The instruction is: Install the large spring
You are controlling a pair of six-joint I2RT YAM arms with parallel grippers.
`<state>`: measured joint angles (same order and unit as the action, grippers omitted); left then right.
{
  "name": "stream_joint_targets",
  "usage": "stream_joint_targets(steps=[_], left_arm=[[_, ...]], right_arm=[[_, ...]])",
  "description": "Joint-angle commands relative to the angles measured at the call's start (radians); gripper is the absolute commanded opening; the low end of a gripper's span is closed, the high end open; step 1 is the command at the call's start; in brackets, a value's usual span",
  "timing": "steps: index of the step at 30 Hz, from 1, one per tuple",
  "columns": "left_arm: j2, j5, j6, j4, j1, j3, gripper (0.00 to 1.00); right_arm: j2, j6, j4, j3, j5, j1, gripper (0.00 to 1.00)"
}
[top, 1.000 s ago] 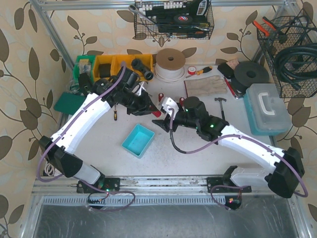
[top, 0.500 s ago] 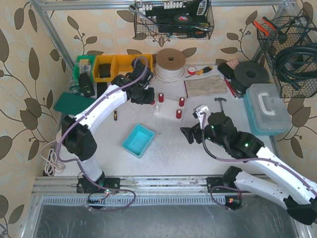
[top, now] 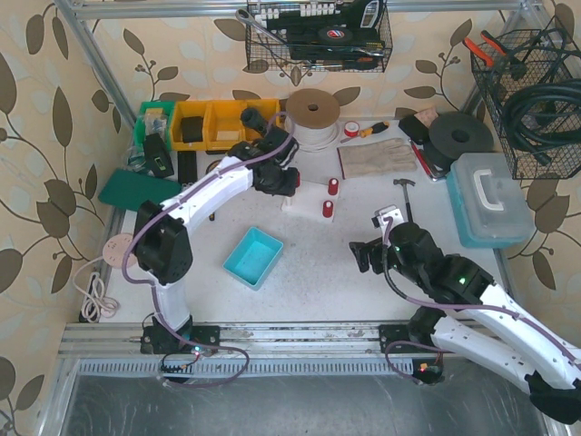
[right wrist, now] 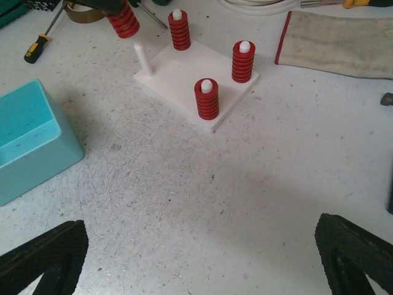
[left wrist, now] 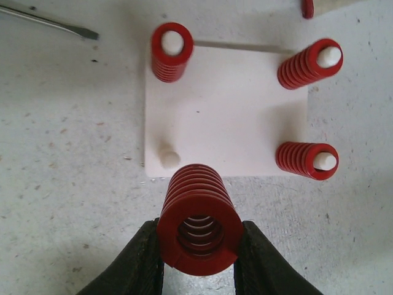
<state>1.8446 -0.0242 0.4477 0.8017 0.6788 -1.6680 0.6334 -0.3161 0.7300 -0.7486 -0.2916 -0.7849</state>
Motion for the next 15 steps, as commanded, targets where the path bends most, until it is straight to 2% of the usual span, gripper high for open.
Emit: stream_joint_targets(steps=[1, 15], left_arm=[[0.056, -0.04, -0.022, 0.051, 0.021, -0.1, 0.0], [0.091, -0.093, -0.049, 0.025, 0.021, -0.096, 0.0]], right_arm=[[-0.006, -0.018, 0.016, 0.017, -0.051, 0.005, 0.99], [-0.082, -0.052, 0.052, 0.047, -0.064, 0.006, 0.99]])
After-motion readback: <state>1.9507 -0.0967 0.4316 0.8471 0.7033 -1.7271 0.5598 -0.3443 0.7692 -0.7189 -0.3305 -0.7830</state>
